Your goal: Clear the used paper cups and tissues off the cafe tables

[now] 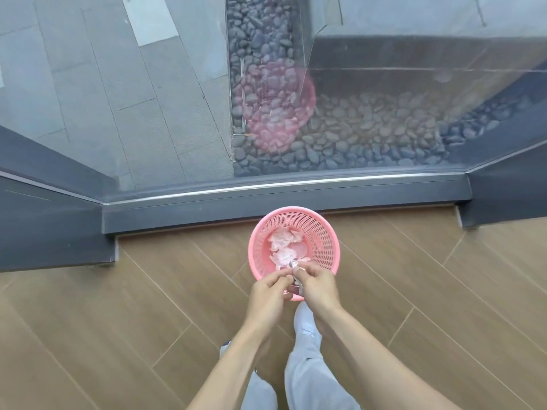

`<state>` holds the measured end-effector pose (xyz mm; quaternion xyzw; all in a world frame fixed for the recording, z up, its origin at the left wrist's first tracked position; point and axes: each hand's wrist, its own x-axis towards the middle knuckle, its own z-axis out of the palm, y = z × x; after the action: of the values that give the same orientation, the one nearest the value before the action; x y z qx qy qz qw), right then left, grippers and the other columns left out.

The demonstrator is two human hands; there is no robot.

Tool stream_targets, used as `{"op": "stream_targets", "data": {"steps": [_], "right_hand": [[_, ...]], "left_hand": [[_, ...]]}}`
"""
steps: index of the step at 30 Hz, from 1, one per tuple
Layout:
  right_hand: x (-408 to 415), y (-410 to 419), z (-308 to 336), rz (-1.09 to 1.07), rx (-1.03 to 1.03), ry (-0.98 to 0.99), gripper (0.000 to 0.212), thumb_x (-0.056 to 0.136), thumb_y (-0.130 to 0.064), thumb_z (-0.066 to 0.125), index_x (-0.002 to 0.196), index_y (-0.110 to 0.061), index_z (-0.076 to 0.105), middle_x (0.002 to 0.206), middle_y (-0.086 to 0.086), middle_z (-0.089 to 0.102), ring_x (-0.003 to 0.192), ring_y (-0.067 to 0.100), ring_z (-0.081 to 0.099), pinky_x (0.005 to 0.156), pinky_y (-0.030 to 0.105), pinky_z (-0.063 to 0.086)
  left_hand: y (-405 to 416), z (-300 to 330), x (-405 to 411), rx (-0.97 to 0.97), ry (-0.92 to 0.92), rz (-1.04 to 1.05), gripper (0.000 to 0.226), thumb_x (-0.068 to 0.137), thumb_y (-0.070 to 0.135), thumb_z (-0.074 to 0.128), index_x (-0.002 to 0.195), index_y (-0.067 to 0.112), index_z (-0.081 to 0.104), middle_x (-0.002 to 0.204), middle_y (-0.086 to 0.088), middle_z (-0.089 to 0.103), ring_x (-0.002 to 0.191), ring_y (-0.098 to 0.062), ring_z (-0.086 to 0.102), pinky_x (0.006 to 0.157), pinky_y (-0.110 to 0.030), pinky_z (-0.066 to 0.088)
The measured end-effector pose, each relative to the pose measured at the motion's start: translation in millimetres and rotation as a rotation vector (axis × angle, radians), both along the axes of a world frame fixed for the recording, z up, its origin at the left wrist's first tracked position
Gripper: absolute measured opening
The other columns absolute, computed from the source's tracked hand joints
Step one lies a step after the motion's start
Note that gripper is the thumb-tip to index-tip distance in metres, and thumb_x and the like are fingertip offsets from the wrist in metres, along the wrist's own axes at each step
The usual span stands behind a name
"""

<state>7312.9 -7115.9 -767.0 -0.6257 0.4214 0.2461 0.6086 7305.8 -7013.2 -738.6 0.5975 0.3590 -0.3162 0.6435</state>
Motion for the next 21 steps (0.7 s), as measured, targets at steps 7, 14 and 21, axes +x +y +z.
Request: {"op": "stream_targets", "data": {"steps": [7,14,21], "right_hand": [[-3.7,-19.4,-67.5,-0.009,-0.042,0.013,0.021,0.096,-0.008,0.059,0.111,-0.008,0.074,0.104,-0.001,0.073,0.103,0.019,0.066,0.097,0.038,0.051],[-10.6,-45.9,-70.9,-0.135,0.019,0.105,0.028,0.097,-0.004,0.057,0.123,-0.003,0.067,0.102,0.01,0.065,0.093,0.023,0.06,0.066,0.03,0.051],[9.2,-56.2,18.0,-0.205,0.068,-0.056,0.022,0.099,-0.003,0.055,0.112,-0.01,0.07,0.103,0.008,0.07,0.099,0.023,0.069,0.09,0.039,0.058]], "left_hand": [[-5.9,-50.6,-3.0,-0.084,0.033,0.159,0.023,0.099,-0.001,0.052,0.109,0.003,0.072,0.118,-0.01,0.072,0.103,-0.01,0.071,0.098,-0.033,0.056],[4.6,-43.6,-6.9,-0.087,0.045,0.203,0.025,0.101,0.002,0.051,0.119,-0.002,0.068,0.12,-0.009,0.072,0.117,-0.024,0.066,0.093,-0.035,0.056],[15.9,36.2,23.2,-0.05,-0.117,0.15,0.024,0.1,0.003,0.051,0.102,0.009,0.074,0.115,-0.009,0.074,0.116,-0.026,0.066,0.1,-0.042,0.054]]}}
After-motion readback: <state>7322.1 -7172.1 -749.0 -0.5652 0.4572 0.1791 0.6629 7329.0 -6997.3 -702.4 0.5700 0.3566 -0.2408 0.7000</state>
